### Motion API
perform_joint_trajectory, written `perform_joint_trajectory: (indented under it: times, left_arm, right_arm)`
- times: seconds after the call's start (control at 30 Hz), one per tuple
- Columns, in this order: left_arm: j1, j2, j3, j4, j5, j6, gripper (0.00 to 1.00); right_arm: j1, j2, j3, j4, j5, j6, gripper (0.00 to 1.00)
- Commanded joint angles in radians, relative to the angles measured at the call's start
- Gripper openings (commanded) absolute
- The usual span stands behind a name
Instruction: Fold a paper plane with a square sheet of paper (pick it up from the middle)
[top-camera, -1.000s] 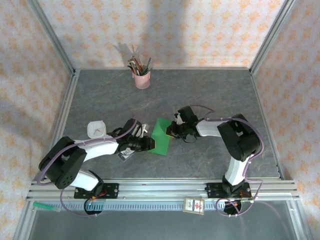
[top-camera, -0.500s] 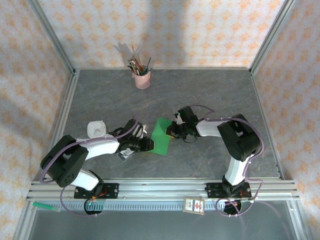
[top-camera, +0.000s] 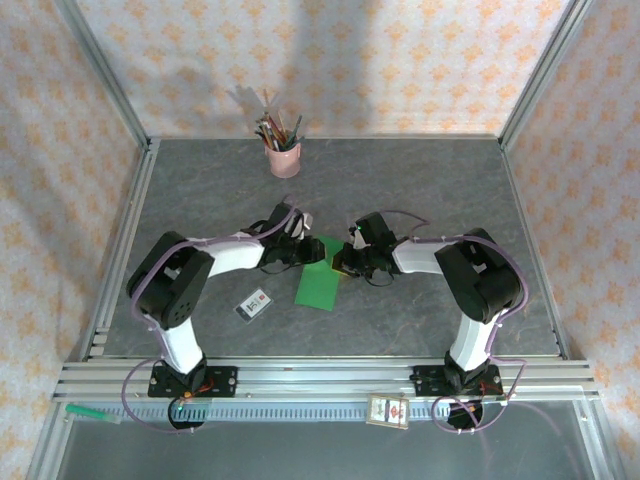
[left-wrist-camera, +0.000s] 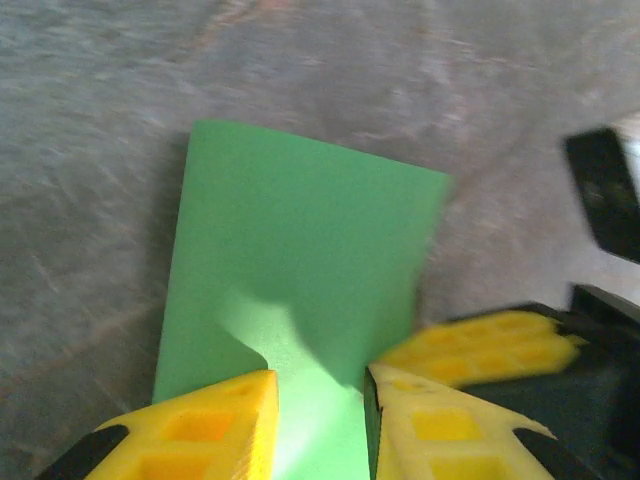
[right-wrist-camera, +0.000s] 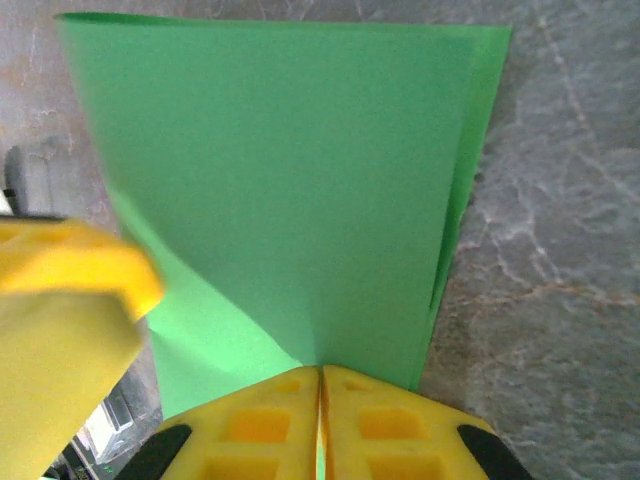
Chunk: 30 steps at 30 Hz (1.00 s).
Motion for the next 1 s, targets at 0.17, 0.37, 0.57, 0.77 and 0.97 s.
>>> perform_joint_trajectory:
  times: [0.17, 0.37, 0.57, 0.77, 0.97]
  left_arm:
    - [0.049, 0.025, 0.042, 0.042, 0.016, 0.01, 0.32]
    - [0.049, 0.0, 0.073, 0.068, 0.061, -0.004, 0.33]
    - [0.05, 0.088, 0.122, 0.048, 0.047, 0.017, 0.33]
    - [0.07, 0.166, 0.15, 0.024, 0.017, 0.034, 0.33]
    - [0.088, 0.143, 0.146, 0.016, -0.005, 0.034, 0.33]
  right_arm:
    - [-0.01, 0.094, -0.071, -0.146, 0.255, -0.044, 0.11]
    - [-0.01, 0.095, -0.066, -0.149, 0.253, -0.045, 0.11]
    - [-0.01, 0.088, -0.069, -0.151, 0.257, -0.046, 0.1]
    - [-0.01, 0.086, -0.074, -0.149, 0.257, -0.044, 0.1]
    - [-0.01, 0.086, -0.073, -0.15, 0.256, -0.047, 0.11]
